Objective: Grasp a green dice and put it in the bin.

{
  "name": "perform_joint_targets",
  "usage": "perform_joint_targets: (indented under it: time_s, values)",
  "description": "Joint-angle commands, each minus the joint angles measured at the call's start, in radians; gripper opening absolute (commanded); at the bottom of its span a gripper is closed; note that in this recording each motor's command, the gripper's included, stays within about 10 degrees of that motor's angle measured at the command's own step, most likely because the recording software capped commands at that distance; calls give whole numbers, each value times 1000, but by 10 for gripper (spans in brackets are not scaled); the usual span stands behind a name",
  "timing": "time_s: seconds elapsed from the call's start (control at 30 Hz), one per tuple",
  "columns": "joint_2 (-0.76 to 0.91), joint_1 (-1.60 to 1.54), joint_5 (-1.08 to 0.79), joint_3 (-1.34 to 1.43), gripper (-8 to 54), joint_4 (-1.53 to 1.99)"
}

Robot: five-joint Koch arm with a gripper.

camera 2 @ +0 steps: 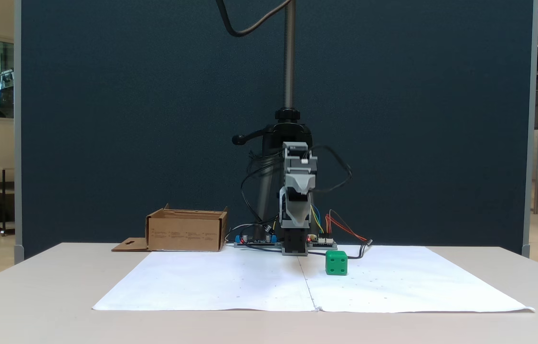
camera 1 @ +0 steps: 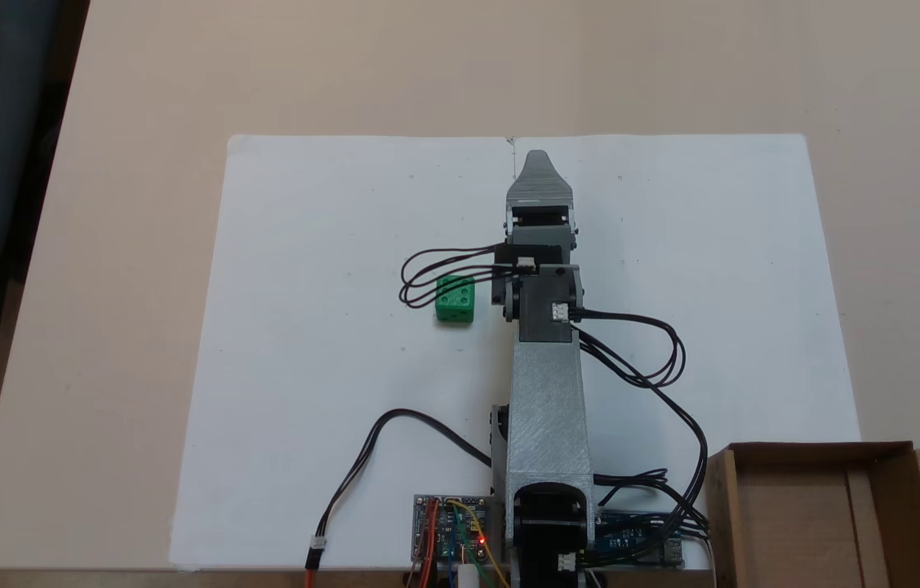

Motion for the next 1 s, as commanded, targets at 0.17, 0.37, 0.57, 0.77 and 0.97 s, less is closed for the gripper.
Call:
perform_joint_targets:
  time_s: [0.17,0.37,0.57,0.77,0.97]
  values:
    - [103,-135,163,-242,425,429]
    - [74,-215,328,-328,425,745]
    - [37,-255,440,-400,425,907]
    - [35,-295,486,-434,427,893]
    - [-15,-367,499,-460,428,893]
